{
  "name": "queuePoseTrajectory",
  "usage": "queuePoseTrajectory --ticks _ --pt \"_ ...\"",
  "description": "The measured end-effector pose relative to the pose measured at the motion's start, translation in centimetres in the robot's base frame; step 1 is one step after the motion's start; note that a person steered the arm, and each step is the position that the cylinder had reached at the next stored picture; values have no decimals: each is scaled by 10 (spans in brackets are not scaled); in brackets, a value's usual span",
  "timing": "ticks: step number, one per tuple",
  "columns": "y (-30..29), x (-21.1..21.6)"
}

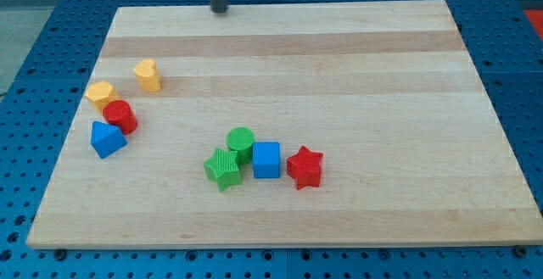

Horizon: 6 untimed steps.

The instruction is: Move the yellow heart to the top right of the red circle

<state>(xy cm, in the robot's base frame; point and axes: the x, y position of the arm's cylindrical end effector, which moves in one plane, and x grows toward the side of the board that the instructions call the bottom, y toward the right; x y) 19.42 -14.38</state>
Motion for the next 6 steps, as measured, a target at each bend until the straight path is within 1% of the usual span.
queuePoseTrajectory --ticks 1,2,3,4,5,6 --pt "-54 54" --pt "-82 120" --pt "-62 162" --pt "-36 195" --pt "-34 205" --pt "-34 205"
